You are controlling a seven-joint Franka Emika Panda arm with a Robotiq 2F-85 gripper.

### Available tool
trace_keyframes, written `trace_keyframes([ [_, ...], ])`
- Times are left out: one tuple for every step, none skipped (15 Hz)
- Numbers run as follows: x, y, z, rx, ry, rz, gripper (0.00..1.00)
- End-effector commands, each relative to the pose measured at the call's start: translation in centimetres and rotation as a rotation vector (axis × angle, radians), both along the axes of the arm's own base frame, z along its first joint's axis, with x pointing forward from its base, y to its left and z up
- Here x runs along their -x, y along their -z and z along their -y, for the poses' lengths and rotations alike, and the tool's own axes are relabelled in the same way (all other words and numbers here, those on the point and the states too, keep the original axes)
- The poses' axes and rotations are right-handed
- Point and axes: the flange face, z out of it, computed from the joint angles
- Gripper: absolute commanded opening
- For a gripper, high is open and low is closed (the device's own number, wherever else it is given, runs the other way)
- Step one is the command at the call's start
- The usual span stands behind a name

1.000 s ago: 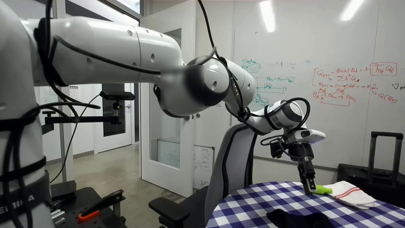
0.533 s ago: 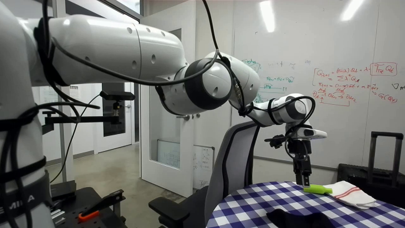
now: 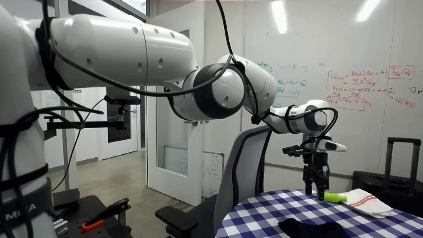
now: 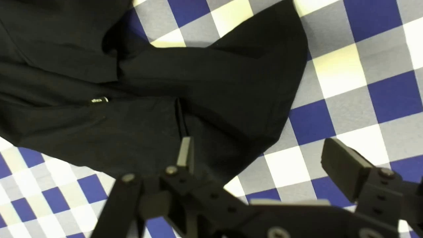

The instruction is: Pick up the black hood from the table and hang it on the chair

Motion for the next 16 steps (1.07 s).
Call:
trace_keyframes([
  [0.7, 2.9, -1.0, -0.021, -0.068, -0.051, 0.94],
  [1.0, 3.6, -1.1, -0.018, -0.082, -0.071, 0.95],
  [1.4, 4.7, -1.3, -0.013, -0.098, -0.094, 0.93],
  [1.8, 5.7, -1.5, -0.015, -0.108, -0.117, 0.92],
  [2.2, 6.5, -1.6, -0.019, -0.117, -0.142, 0.92],
  [2.6, 7.2, -1.7, -0.020, -0.123, -0.160, 0.91],
  [3.0, 7.9, -1.7, -0.024, -0.129, -0.178, 0.91],
  [3.4, 8.4, -1.7, -0.028, -0.133, -0.194, 0.92],
  [3.7, 8.9, -1.5, -0.029, -0.135, -0.210, 0.92],
  [4.0, 9.2, -1.5, -0.032, -0.138, -0.223, 0.91],
  [4.3, 9.6, -1.3, -0.037, -0.138, -0.234, 0.91],
  [4.5, 9.8, -1.3, -0.040, -0.138, -0.243, 0.91],
  [4.8, 10.0, -1.3, -0.043, -0.136, -0.252, 0.90],
  [4.9, 10.3, -1.4, -0.046, -0.139, -0.261, 0.84],
  [5.0, 10.5, -1.5, -0.048, -0.143, -0.266, 0.73],
  [5.1, 10.5, -1.4, -0.047, -0.147, -0.268, 0.65],
])
